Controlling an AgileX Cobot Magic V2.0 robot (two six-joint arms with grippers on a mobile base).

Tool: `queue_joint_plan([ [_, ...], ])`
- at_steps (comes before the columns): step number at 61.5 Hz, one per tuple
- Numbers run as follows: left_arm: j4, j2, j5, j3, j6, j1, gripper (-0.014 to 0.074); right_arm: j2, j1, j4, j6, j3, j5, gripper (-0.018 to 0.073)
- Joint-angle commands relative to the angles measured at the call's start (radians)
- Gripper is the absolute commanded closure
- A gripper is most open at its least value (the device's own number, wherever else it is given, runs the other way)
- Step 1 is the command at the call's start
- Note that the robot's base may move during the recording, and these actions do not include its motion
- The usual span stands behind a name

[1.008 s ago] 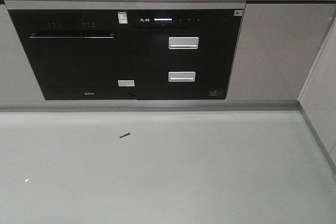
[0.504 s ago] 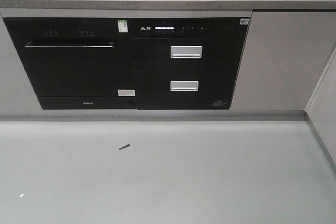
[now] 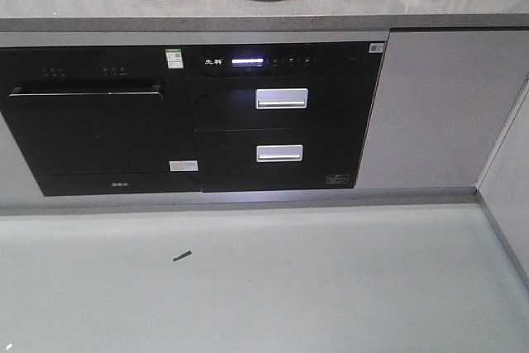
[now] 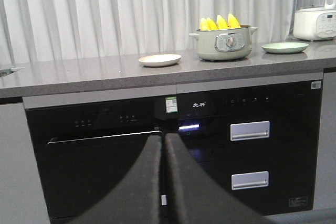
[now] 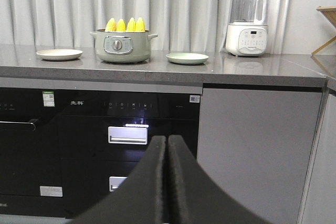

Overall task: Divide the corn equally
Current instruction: 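Drive the base toward the counter with the pot and plates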

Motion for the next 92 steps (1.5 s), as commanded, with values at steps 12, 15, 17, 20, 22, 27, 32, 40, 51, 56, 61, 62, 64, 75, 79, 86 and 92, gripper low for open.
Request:
queue_joint_plan([
  [12, -0.009, -0.015, -0.075, 0.011, -0.005, 0.001, 0.0603, -0.007, -0.001, -0.012, -0.004, 0.012, -0.071, 0.0569],
  [15, -0.009, -0.015, -0.075, 0.011, -0.005, 0.001, 0.0603, -0.007, -0.001, -0.012, -0.004, 0.012, -0.071, 0.0569],
  [17, -0.009, -0.015, -0.075, 0.011, -0.005, 0.001, 0.0603, -0.007, -0.001, -0.012, -0.004, 0.012, -0.071, 0.0569],
  [20, -0.009, -0.015, -0.075, 0.011, -0.005, 0.001, 0.0603, -0.007, -0.001, -0.012, -0.004, 0.012, -0.071, 0.0569],
  [22, -0.009, -0.015, -0.075, 0.011, -0.005, 0.001, 0.0603, -0.007, -0.001, -0.012, -0.004, 0.012, -0.071, 0.0569],
  [27, -0.009, -0.015, -0.075, 0.011, -0.005, 0.001, 0.0603, -0.007, -0.001, -0.012, -0.004, 0.012, -0.071, 0.0569],
  [32, -0.009, -0.015, -0.075, 0.011, -0.005, 0.001, 0.0603, -0.007, -0.001, -0.012, -0.004, 0.012, -0.071, 0.0569],
  [40, -0.009, -0.015, -0.075, 0.011, -0.005, 0.001, 0.0603, -0.007, -0.001, -0.012, -0.004, 0.012, -0.071, 0.0569],
  [51, -0.009, -0.015, -0.075, 0.011, -0.005, 0.001, 0.0603, -0.007, -0.001, -0.012, -0.004, 0.012, -0.071, 0.0569],
  [56, -0.009, -0.015, -0.075, 0.011, -0.005, 0.001, 0.0603, -0.007, -0.001, -0.012, -0.004, 0.012, -0.071, 0.0569],
  [61, -0.009, -0.015, -0.075, 0.011, -0.005, 0.001, 0.0603, -0.007, -0.001, -0.012, -0.004, 0.012, -0.071, 0.0569],
  [62, -0.009, -0.015, -0.075, 0.011, -0.005, 0.001, 0.0603, -0.007, -0.001, -0.012, -0.004, 0.012, -0.071, 0.0569],
  [64, -0.009, -0.015, -0.075, 0.011, -0.005, 0.001, 0.0603, -0.007, -0.001, -0.012, -0.004, 0.012, -0.071, 0.0569],
  [75, -0.009, -0.015, -0.075, 0.011, -0.005, 0.001, 0.0603, -0.007, -0.001, -0.012, -0.004, 0.012, -0.071, 0.0569],
  [79, -0.009, -0.015, -0.075, 0.011, -0.005, 0.001, 0.0603, -0.007, -0.001, -0.012, -0.004, 0.012, -0.071, 0.0569],
  [86, -0.009, -0.015, -0.075, 0.011, -0.005, 0.001, 0.0603, -0.007, -0.001, -0.012, -0.004, 0.012, -0.071, 0.0569],
  [92, -0.009, -0.015, -0.075, 0.011, -0.005, 0.001, 0.0603, -0.007, -0.001, -0.012, -0.004, 0.012, -0.071, 0.0569],
])
